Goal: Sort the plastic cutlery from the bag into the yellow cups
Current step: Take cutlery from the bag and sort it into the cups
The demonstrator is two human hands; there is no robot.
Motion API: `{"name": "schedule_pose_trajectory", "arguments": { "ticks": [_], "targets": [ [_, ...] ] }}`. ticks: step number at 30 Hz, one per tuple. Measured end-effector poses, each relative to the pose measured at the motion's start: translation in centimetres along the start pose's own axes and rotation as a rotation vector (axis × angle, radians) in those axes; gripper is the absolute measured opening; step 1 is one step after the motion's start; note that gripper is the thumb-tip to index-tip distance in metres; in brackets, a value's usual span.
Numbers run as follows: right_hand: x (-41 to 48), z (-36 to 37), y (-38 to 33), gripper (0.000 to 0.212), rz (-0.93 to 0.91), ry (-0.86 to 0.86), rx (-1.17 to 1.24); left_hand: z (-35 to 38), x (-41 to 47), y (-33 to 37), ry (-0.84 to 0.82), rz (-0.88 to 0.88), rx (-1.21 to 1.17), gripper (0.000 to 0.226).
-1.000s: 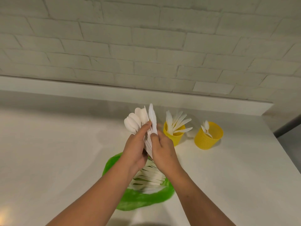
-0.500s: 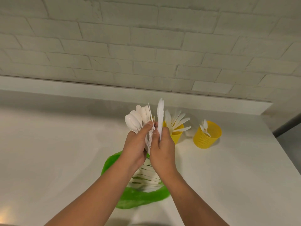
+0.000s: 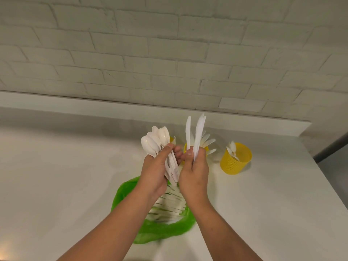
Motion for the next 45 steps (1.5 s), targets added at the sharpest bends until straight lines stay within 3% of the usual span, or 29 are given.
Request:
{"name": "schedule_pose_trajectory", "arguments": {
  "ticks": [3, 12, 14, 17, 19, 22, 26, 29, 35, 39, 45],
  "targets": [
    [0.8, -0.9, 1.4, 0.011, 0.053, -0.107, 0.04, -0.8, 0.2, 0.1, 0.034, 0.007, 0.058, 0.018],
    [-0.8, -0.9, 2.5, 0.018, 0.412, -0.675, 0.183, -0.8, 0.3, 0.3, 0.056, 0.027, 0.201, 0.015],
    [-0.9, -1.0, 2.4, 0.022, 0.428, -0.747, 0.16, -0.6, 0.2, 0.1, 0.062, 0.034, 0.229, 0.016],
    [-0.6, -1.3, 2.4, 0.012, 0.316, -0.822, 0.039, 0.2, 0.0, -0.1, 0.05, 0.053, 0.281, 0.014],
    [-0.2, -1.4, 2.4, 0.01, 0.269, -0.822, -0.025, 0.6, -0.2, -0.3, 0.035, 0.056, 0.291, 0.015],
    [1.3, -2.0, 3.0, 0.009, 0.339, -0.738, 0.004, 0.9, -0.2, -0.4, 0.025, 0.071, 0.233, 0.018],
    [3.9, -3.0, 3.9, 0.024, 0.53, -0.539, 0.185, 1.0, 0.0, -0.6, 0.026, 0.061, 0.155, 0.032],
    [5.4, -3.1, 4.1, 0.029, 0.538, -0.449, 0.277, 1.1, 0.0, -1.2, 0.022, 0.028, 0.122, 0.037],
    [6.7, -3.7, 3.5, 0.011, 0.442, -0.455, 0.279, 0.8, 0.3, -2.0, 0.029, 0.004, 0.106, 0.039],
    [5.6, -4.0, 3.7, 0.015, 0.531, -0.522, 0.371, 0.6, 0.3, -2.5, 0.044, -0.038, 0.084, 0.027],
    [5.1, -4.0, 3.8, 0.021, 0.542, -0.527, 0.471, 1.0, 0.4, -2.9, -0.004, -0.073, 0.146, 0.033]
  ]
}}
Point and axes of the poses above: each hand's wrist, its own x-axis towards the middle knuckle, its own z-axis out of the palm, y = z × x, the point moved 5 cm from there along x, towards the middle knuckle
